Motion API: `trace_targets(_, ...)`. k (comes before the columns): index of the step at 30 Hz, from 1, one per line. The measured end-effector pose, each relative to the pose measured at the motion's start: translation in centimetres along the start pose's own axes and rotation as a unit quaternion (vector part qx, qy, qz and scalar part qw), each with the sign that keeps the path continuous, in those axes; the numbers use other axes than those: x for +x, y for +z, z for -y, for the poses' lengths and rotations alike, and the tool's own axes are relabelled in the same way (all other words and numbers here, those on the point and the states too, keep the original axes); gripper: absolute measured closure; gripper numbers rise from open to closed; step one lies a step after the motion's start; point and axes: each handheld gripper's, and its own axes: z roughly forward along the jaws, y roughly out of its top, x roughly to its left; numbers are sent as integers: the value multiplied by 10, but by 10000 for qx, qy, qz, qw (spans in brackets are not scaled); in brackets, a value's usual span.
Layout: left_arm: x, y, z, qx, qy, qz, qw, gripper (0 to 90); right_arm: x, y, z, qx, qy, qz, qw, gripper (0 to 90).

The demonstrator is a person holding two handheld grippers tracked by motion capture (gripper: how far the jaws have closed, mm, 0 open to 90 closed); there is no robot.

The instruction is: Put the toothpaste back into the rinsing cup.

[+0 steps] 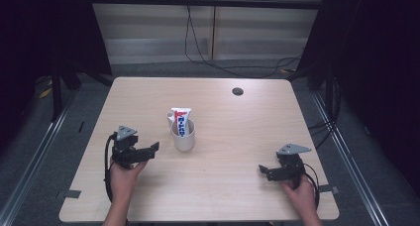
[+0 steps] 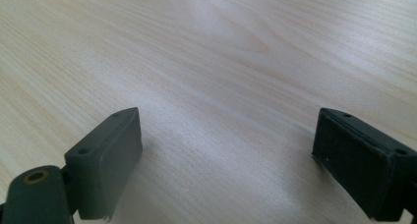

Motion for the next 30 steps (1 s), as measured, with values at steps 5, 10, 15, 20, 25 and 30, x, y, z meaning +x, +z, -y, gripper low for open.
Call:
trace_targets(5, 2, 2, 4, 47, 39, -61, 10000, 170, 0, 0, 0, -1, 0, 0, 10000, 107)
trace_targets(10, 4, 4, 10, 97, 13, -94, 9999, 171, 0, 0, 0, -1, 1, 0, 10000, 107)
trace_targets(15, 6, 7, 17, 179, -5, -151, 9997, 174, 0, 0, 0, 0, 0, 0, 10000, 107)
trace_targets(20, 9, 8, 23, 224, -26, -190, 9996, 175, 0, 0, 0, 0, 1, -1, 10000, 107)
trace_targets(25, 10, 9, 27, 255, -55, -204, 9995, 174, 0, 0, 0, 0, 0, -1, 10000, 107)
trace_targets(30, 10, 10, 30, 322, 0, -249, 9992, 175, 0, 0, 0, -1, 0, 0, 10000, 107)
